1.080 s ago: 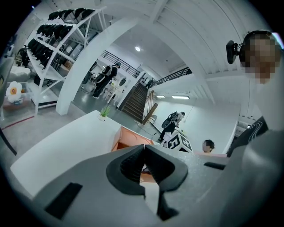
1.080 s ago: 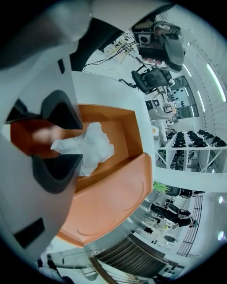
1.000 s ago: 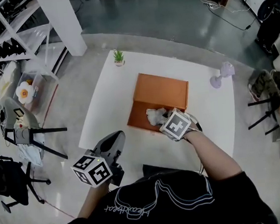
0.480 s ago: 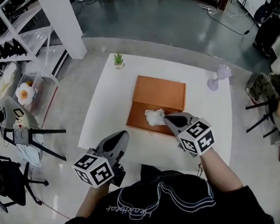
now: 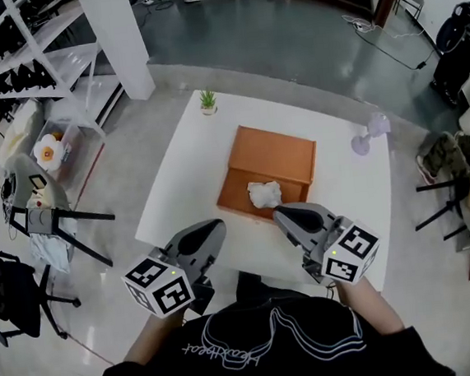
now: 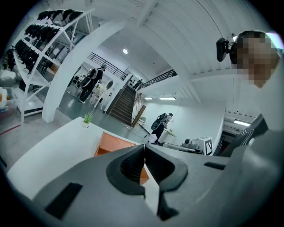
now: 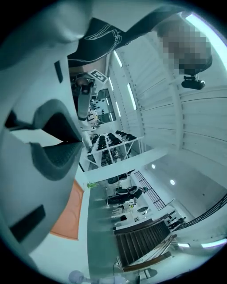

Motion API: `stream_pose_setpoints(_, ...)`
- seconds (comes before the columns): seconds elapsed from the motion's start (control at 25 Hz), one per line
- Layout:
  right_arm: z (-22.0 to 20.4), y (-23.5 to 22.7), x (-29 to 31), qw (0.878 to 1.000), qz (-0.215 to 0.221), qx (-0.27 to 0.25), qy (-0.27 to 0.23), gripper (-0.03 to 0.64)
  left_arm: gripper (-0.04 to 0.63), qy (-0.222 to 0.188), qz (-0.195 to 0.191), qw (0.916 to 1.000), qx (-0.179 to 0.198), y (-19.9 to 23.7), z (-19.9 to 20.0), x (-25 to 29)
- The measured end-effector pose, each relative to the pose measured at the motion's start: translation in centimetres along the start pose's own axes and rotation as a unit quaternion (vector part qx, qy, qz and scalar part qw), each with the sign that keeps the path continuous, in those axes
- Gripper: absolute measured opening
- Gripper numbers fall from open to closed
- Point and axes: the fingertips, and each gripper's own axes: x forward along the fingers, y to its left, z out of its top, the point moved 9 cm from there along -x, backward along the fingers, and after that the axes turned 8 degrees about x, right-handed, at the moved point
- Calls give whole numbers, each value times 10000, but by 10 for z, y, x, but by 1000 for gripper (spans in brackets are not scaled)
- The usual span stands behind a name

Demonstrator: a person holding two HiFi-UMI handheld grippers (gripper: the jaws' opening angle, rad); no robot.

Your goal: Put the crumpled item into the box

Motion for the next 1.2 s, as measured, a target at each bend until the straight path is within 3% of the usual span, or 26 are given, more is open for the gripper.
stream_pose_setpoints(0.24, 0, 21, -14, 9984, 385, 64, -410, 3, 6, -151, -257, 9994, 147, -20, 6, -3)
stream_pose_setpoints(0.52, -5, 23, -17, 9979, 422, 133, -483, 3, 6, -174, -414, 9988, 176, -25, 7, 0)
stream_pose_setpoints(1.2, -1, -3, -7, 9993, 281, -20, -256, 3, 6, 3, -370, 9993, 112, -7, 2, 24)
